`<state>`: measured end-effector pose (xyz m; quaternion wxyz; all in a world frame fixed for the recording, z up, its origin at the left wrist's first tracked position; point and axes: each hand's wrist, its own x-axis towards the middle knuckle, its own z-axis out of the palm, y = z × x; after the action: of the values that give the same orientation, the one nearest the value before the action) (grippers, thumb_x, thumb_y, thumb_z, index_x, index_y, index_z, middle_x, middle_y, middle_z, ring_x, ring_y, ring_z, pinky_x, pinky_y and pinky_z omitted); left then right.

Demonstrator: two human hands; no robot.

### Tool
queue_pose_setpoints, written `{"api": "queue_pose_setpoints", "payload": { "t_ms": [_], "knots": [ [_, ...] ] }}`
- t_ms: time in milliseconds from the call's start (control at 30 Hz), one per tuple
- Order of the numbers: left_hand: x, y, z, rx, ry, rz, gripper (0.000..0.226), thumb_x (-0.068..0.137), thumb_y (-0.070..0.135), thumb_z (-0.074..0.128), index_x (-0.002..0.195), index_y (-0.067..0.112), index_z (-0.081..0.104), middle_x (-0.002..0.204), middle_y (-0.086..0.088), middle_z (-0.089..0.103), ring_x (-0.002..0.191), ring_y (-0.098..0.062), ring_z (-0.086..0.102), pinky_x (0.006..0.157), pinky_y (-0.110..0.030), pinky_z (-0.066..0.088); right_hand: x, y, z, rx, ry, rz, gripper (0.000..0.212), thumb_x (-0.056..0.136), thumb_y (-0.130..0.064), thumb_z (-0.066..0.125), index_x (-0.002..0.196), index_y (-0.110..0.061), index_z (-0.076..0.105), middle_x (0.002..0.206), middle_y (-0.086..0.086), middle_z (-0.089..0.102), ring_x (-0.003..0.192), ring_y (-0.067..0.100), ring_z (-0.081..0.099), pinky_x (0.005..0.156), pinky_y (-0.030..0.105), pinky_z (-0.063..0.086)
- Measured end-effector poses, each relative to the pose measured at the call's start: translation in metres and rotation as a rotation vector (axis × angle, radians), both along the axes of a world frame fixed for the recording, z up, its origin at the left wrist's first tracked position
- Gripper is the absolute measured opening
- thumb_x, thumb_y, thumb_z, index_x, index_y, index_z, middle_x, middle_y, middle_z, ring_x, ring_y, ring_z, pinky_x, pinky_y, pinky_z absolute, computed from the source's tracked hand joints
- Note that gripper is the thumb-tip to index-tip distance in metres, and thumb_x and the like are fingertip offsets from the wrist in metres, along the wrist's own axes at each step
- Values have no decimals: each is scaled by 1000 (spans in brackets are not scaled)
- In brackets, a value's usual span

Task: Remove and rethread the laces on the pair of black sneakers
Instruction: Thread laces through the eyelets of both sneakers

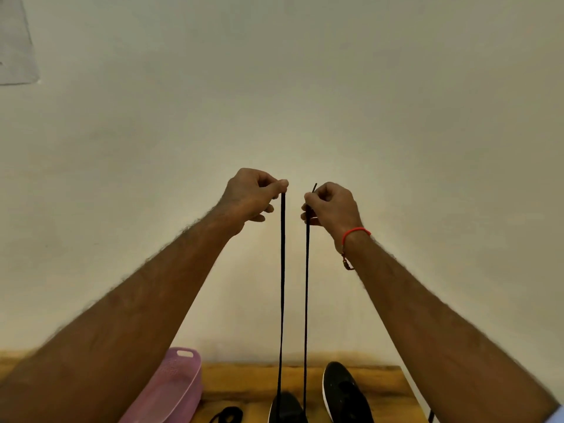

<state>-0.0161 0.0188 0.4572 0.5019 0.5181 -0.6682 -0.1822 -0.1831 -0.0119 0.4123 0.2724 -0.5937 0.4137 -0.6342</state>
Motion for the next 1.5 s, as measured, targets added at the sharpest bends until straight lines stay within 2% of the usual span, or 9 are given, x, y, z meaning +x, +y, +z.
{"api": "queue_pose_setpoints", "payload": {
  "t_ms": [200, 400, 567, 800, 1067, 1267, 1367, 1433, 1500],
  "knots": [
    [-6, -5, 10, -210, -59, 126, 31, 86, 43, 78, 92, 14, 68, 83, 1, 67, 68, -13, 69, 46, -20, 51, 8, -2, -10, -65, -123, 105, 18, 89, -12, 72, 102, -11, 60, 84, 8, 75, 72, 24, 74, 80, 41, 61],
    [-5, -12, 13, -261, -60, 75, 27, 82, 27, 84, 95, 10, 68, 86, -3, 70, 65, -13, 73, 50, -28, 59, 5, -5, -10, -80, -169, 160, 13, 91, -9, 70, 103, -9, 67, 88, 6, 77, 84, 21, 74, 83, 34, 60],
    [-4, -18, 8, -275, 36, 13, 21, 85, 16, 81, 100, 15, 67, 94, -1, 73, 75, -15, 74, 61, -36, 63, 3, -10, -11, -70, -159, 131, 11, 90, -11, 72, 101, -13, 74, 96, 5, 75, 93, 24, 72, 85, 36, 60],
    [-11, -21, 2, -125, 314, -138, 20, 87, 15, 79, 103, 10, 68, 102, -6, 75, 87, -18, 76, 77, -50, 63, 5, -11, -12, -36, -172, 129, 8, 90, -13, 71, 96, -18, 74, 99, 8, 74, 91, 25, 72, 86, 42, 60],
    [-16, -27, 2, -115, 289, -62, 17, 90, 21, 77, 104, 16, 70, 99, -1, 76, 81, -14, 76, 76, -48, 63, 5, -12, -9, -35, -176, 119, 13, 90, -18, 73, 102, -14, 75, 92, 2, 76, 86, 14, 72, 85, 35, 59],
    [-3, -29, -15, -43, 287, -108, 17, 94, 16, 71, 110, 11, 66, 97, -6, 77, 82, -20, 77, 82, -44, 62, 1, -15, -27, 25, -197, 179, 11, 95, -13, 65, 103, -8, 70, 97, 12, 72, 81, 24, 73, 78, 37, 62],
    [15, -38, -45, 8, 113, -71, 12, 95, 16, 70, 107, 16, 69, 95, -5, 76, 77, -20, 76, 74, -41, 63, -4, -20, -58, 146, -157, 230, 11, 97, -10, 63, 105, -4, 67, 95, 15, 69, 68, 24, 68, 64, 37, 60],
    [32, -51, -75, -42, -327, 113, 10, 97, 22, 67, 104, 27, 72, 99, 5, 75, 80, -18, 71, 65, -32, 53, -6, -25, -89, 225, -79, 202, 11, 95, -5, 60, 104, -7, 66, 95, 15, 71, 58, 19, 59, 53, 31, 52],
    [46, -61, -111, -108, -804, 362, 17, 101, 30, 58, 111, 36, 72, 106, 7, 72, 93, -22, 65, 72, -32, 43, -8, -31, -127, 293, 65, 146, 19, 93, -3, 57, 107, -15, 65, 93, 11, 73, 53, 15, 52, 48, 26, 43]
  ]
}}
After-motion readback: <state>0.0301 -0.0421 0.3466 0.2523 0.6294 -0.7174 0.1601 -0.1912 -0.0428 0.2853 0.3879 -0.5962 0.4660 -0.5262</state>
